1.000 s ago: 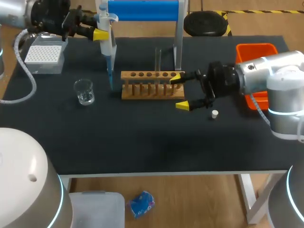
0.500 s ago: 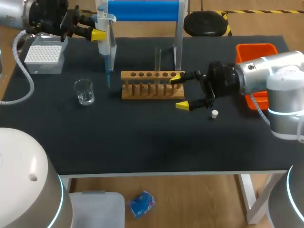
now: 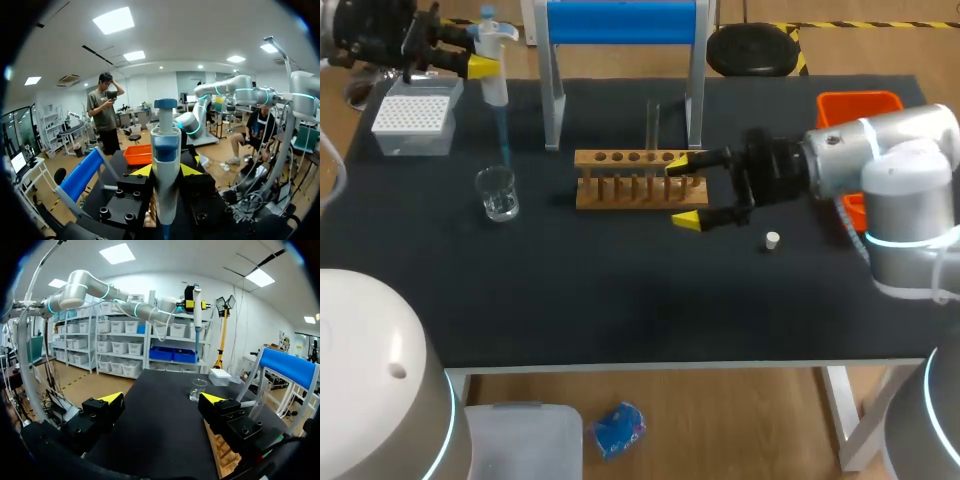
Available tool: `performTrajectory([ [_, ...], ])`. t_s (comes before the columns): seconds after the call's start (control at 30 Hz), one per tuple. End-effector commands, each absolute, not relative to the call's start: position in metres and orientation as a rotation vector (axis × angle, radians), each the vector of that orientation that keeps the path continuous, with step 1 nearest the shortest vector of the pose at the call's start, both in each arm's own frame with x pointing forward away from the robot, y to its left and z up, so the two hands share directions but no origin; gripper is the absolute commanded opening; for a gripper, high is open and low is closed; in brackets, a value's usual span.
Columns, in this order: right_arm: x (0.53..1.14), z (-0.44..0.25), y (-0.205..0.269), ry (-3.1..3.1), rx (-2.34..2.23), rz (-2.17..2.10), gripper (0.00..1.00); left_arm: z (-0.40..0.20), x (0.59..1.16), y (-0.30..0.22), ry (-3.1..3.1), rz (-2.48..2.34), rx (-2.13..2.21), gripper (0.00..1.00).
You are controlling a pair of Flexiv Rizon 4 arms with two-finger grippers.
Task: Invert the test tube, pick up the pipette, mount the tip to pipette, aspirate from beaker and dispense into the tube, eject the tip, return the pipette, and cap with the stopper.
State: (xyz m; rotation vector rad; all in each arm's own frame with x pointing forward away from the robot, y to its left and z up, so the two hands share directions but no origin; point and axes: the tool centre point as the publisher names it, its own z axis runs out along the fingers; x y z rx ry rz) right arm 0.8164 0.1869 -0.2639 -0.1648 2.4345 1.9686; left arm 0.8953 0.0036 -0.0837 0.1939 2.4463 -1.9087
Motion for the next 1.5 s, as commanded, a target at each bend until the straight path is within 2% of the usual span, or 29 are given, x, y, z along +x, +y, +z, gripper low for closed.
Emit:
performTrajectory([
  [0.03,0.819,-0.276,0.22,2.431,-0.128,1.953,1.0,-0.086,0.902,0.009,2.454,-1.917,0.215,0.0],
  [0.5,0.838,-0.3,0.303,2.428,-0.064,1.975,1.0,-0.095,0.909,0.018,2.462,-1.911,0.196,0.0],
  [1.13,0.838,-0.303,0.304,2.424,-0.036,1.986,1.0,-0.095,0.909,0.018,2.462,-1.911,0.196,0.0],
  [1.5,0.836,-0.308,0.327,2.38,-0.013,2.06,1.0,-0.1,0.918,0.021,2.454,-1.892,0.218,0.0],
])
